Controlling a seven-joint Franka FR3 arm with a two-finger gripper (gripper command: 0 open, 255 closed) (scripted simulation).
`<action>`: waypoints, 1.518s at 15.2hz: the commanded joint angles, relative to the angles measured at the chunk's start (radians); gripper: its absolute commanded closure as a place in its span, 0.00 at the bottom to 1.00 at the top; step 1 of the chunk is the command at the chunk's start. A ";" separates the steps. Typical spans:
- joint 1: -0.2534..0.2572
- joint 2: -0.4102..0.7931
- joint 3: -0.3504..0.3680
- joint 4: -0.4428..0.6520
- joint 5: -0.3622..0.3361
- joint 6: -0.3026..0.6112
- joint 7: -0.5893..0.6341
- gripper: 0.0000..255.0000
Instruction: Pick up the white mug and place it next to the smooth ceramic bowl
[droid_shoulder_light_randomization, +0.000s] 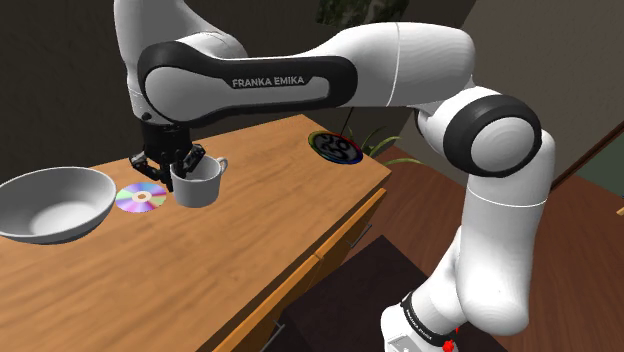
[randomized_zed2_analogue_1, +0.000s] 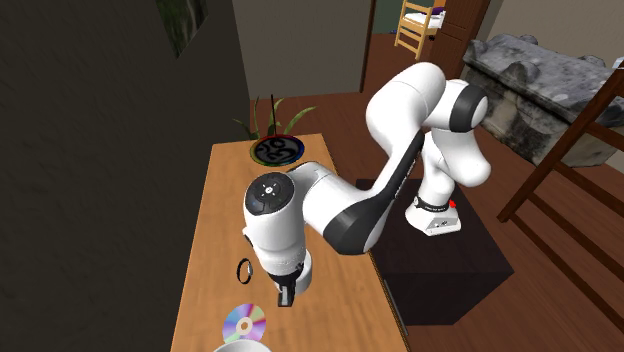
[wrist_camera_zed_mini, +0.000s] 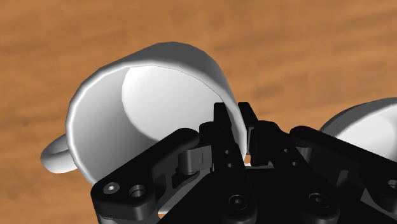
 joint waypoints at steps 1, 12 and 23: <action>0.000 0.007 -0.002 -0.016 -0.003 0.024 0.002 1.00; 0.000 0.050 -0.011 -0.102 -0.021 0.150 0.017 1.00; 0.000 0.059 -0.013 -0.114 -0.025 0.170 0.020 0.00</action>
